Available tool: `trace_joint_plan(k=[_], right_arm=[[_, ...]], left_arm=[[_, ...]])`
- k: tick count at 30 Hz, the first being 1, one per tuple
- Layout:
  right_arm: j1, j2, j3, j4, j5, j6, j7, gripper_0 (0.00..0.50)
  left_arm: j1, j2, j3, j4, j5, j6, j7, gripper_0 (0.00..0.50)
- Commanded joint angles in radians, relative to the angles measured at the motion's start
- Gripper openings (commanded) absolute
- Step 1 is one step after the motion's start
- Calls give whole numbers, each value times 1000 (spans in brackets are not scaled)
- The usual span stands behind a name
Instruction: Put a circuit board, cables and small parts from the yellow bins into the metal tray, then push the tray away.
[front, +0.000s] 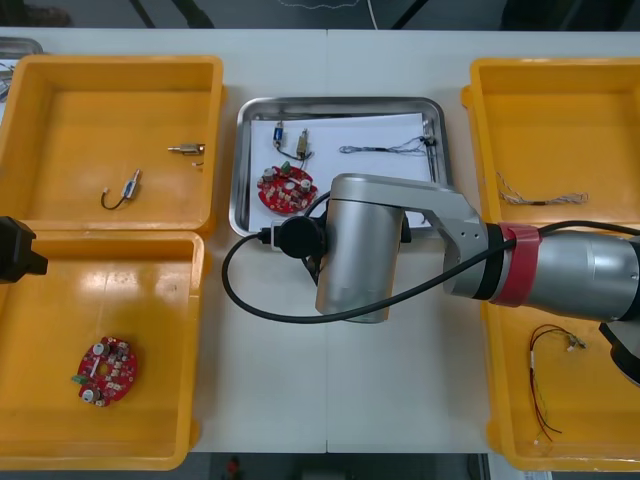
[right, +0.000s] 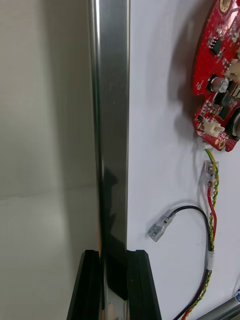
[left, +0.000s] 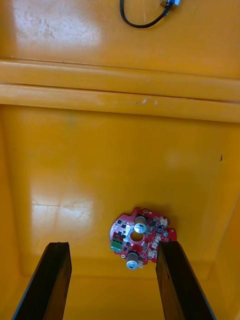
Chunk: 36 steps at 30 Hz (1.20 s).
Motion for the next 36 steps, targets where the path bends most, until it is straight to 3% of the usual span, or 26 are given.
trace_joint_plan(k=[1,10,36], right_arm=[[-67,0,-17,21,27,-29,65,0],[-77,6,-46,116,58,-155,100,0],[-153,73,-134,362,65,-282,151,0]], left_arm=[[17,30,26,-25,-10,-9,-117,500],[17,30,26,-25,-10,-9,-117,500],[17,30,26,-25,-10,-9,-117,500]])
